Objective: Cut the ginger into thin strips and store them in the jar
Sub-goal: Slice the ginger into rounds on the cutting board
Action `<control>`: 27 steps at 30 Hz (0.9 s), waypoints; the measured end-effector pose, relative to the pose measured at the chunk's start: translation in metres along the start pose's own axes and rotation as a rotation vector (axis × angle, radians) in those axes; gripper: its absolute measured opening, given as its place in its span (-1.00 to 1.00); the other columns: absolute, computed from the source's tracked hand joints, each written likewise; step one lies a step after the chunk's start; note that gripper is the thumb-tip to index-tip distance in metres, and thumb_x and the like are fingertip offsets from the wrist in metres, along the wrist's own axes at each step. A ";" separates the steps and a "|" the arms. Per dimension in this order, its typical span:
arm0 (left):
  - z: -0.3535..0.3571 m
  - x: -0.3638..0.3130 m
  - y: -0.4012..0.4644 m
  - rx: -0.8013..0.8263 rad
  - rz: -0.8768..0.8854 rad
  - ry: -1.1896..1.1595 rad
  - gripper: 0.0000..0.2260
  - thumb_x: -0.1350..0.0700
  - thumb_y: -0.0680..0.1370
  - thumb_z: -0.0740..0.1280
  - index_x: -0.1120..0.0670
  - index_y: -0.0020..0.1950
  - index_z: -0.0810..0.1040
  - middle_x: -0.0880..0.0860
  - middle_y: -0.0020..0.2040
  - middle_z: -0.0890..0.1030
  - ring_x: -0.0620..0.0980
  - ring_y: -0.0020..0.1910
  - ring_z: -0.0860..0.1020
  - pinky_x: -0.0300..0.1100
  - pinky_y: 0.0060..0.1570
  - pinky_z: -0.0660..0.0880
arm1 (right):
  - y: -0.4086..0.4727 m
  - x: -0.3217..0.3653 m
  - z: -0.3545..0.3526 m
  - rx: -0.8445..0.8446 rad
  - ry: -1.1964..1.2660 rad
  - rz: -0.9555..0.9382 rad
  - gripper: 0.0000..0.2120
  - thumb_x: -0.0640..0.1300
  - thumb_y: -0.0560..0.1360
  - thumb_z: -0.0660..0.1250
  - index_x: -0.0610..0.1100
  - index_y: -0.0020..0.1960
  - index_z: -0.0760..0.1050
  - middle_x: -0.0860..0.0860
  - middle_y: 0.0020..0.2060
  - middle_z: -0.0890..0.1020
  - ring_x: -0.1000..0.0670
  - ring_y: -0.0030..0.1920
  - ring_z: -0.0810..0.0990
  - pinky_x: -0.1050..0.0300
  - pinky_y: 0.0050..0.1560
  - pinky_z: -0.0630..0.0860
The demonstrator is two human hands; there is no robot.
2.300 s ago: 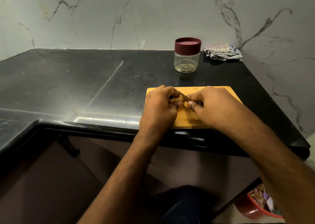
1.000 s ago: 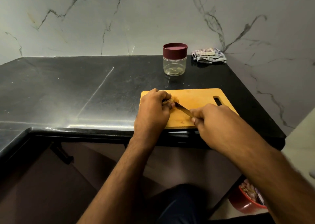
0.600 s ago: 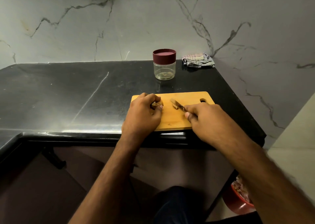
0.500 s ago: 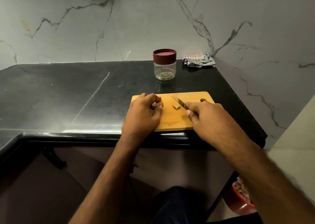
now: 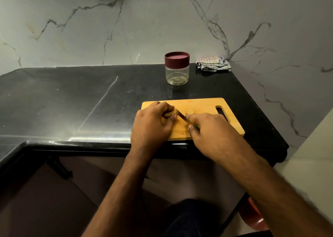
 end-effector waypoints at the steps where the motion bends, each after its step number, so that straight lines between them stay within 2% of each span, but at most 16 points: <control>1: 0.001 0.000 0.000 0.005 0.005 0.012 -0.85 0.03 0.54 0.45 0.01 0.09 0.67 -0.12 -0.03 0.63 -0.15 -0.08 0.59 -0.12 -0.05 0.57 | 0.000 0.001 0.000 -0.012 0.009 -0.012 -0.67 -0.02 0.63 0.12 0.13 0.38 0.38 0.05 -0.02 0.55 0.10 -0.11 0.45 0.26 -0.22 0.39; 5: 0.005 0.002 0.002 0.048 -0.008 -0.001 -0.83 0.04 0.56 0.42 0.01 0.13 0.66 -0.10 -0.02 0.59 -0.13 -0.05 0.57 -0.08 -0.04 0.58 | -0.004 -0.001 -0.002 -0.093 0.060 -0.020 -0.63 0.01 0.63 0.13 0.15 0.42 0.35 0.12 -0.15 0.44 0.13 -0.24 0.40 0.35 -0.36 0.27; 7: 0.005 0.002 0.002 0.058 -0.009 -0.005 -0.81 0.04 0.57 0.42 0.03 0.16 0.66 -0.08 0.00 0.58 -0.11 -0.04 0.57 -0.07 -0.03 0.58 | -0.007 -0.002 -0.002 -0.129 0.089 -0.027 -0.63 0.01 0.62 0.14 0.15 0.43 0.34 0.13 -0.16 0.47 0.15 -0.31 0.38 0.39 -0.40 0.22; 10: 0.006 0.001 0.002 0.067 -0.008 -0.004 -0.80 0.04 0.58 0.40 0.05 0.18 0.65 -0.07 0.01 0.58 -0.11 -0.04 0.56 -0.08 -0.03 0.59 | -0.010 -0.003 0.000 -0.149 0.114 -0.035 -0.62 0.01 0.62 0.14 0.13 0.44 0.32 0.10 -0.07 0.56 0.15 -0.30 0.40 0.40 -0.38 0.25; 18: 0.007 0.001 0.002 0.080 -0.019 0.017 -0.79 0.02 0.59 0.38 0.02 0.20 0.63 -0.08 0.03 0.57 -0.12 -0.02 0.55 -0.08 -0.03 0.59 | -0.016 -0.003 0.000 -0.162 0.121 -0.032 -0.61 0.00 0.62 0.14 0.13 0.44 0.31 0.16 -0.25 0.45 0.17 -0.36 0.37 0.39 -0.43 0.18; 27: 0.009 0.003 0.004 0.090 -0.030 -0.010 -0.86 0.08 0.60 0.38 0.05 0.13 0.65 -0.06 0.02 0.58 -0.10 -0.04 0.56 -0.06 -0.02 0.57 | -0.013 -0.001 -0.002 -0.122 0.085 -0.018 -0.61 -0.01 0.63 0.12 0.13 0.45 0.30 0.11 -0.16 0.48 0.13 -0.30 0.39 0.34 -0.42 0.23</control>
Point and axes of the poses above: each hand's wrist, its own y-axis towards the middle knuckle, its own z-axis out of the palm, x = y × z, the point moved 7 cm from there along y, towards the middle knuckle
